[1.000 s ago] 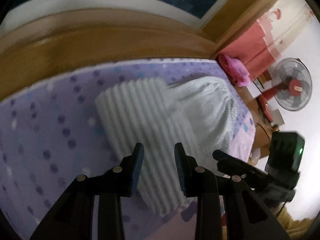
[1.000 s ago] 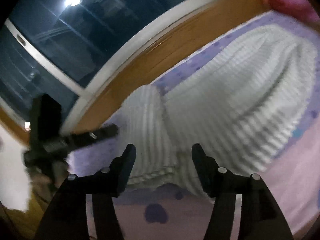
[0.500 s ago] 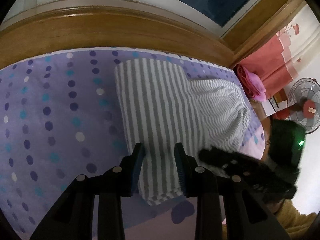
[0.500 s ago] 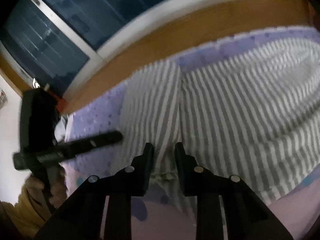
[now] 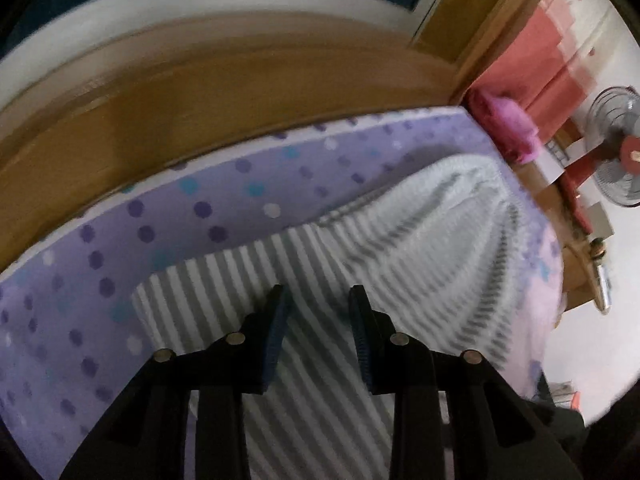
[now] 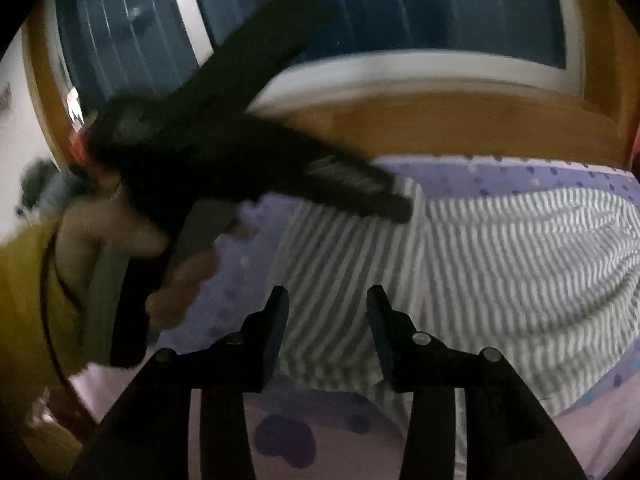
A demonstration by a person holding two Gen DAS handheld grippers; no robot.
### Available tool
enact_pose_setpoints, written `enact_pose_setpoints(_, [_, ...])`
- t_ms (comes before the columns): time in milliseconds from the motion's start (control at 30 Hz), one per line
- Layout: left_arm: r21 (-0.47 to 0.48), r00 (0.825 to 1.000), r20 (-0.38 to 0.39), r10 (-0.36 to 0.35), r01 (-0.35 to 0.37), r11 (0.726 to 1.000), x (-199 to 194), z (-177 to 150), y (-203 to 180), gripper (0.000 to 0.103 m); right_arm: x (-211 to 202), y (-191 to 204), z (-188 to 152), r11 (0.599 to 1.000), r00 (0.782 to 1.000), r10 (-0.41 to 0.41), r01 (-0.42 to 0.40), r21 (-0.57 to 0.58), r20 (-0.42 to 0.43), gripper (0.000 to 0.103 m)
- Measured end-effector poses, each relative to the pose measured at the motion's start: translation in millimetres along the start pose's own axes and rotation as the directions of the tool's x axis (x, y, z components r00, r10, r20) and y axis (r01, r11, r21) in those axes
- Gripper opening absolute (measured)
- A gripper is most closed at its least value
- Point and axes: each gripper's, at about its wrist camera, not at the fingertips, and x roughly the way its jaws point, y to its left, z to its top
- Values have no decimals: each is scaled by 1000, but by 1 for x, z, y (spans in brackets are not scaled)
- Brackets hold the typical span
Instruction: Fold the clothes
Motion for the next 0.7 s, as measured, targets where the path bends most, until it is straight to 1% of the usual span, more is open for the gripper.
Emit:
enact_pose_setpoints(33, [0, 1000, 4, -10, 10, 1000, 3, 1, 2, 31, 8, 1, -5, 999, 999, -34, 33, -9, -26, 41])
enact_pose_setpoints(67, [-2, 1000, 5, -16, 16, 1000, 4, 1, 4, 31, 12, 0, -11, 999, 998, -48, 48, -11, -37, 41])
enact_pose_setpoints(133, [-8, 999, 5, -34, 34, 999, 7, 2, 7, 31, 8, 0, -20, 998, 998, -62, 62, -12, -20, 41])
enact_pose_setpoints(267, [-28, 997, 15, -73, 73, 997, 10, 3, 14, 31, 1, 0, -28, 996, 996, -85, 85, -21, -26, 41])
enact_pose_setpoints(367, [-15, 996, 21, -81, 81, 997, 10, 3, 14, 31, -3, 5, -34, 992, 992, -119, 118, -45, -28, 41])
enact_pose_setpoints(433, [-5, 996, 24, -83, 83, 997, 6, 2, 15, 31, -5, 8, -37, 988, 989, -142, 140, -62, -38, 46])
enact_pose_setpoints(500, [-8, 996, 27, -84, 84, 996, -1, 2, 18, 31, -5, 12, -41, 987, 986, -153, 148, -67, -71, 60])
enact_pose_setpoints(567, [-37, 996, 76, -51, 54, 998, -22, 1, 28, 32, -8, 18, -45, 979, 978, -190, 183, -85, -84, 60])
enact_pose_setpoints(600, [-49, 994, 103, -37, 43, 998, -34, 0, 34, 37, -11, 22, -46, 973, 973, -216, 208, -103, -75, 60])
enact_pose_setpoints(633, [-68, 992, 119, -43, 51, 996, -44, -2, 42, 47, -18, 27, -46, 964, 969, -243, 235, -127, -49, 60])
enact_pose_setpoints(667, [-87, 990, 133, -50, 62, 994, -53, -3, 50, 51, -24, 31, -45, 955, 965, -262, 257, -146, -20, 60])
enact_pose_setpoints(700, [-112, 987, 141, -72, 88, 990, -61, -5, 60, 56, -29, 35, -44, 950, 962, -274, 271, -157, 4, 60])
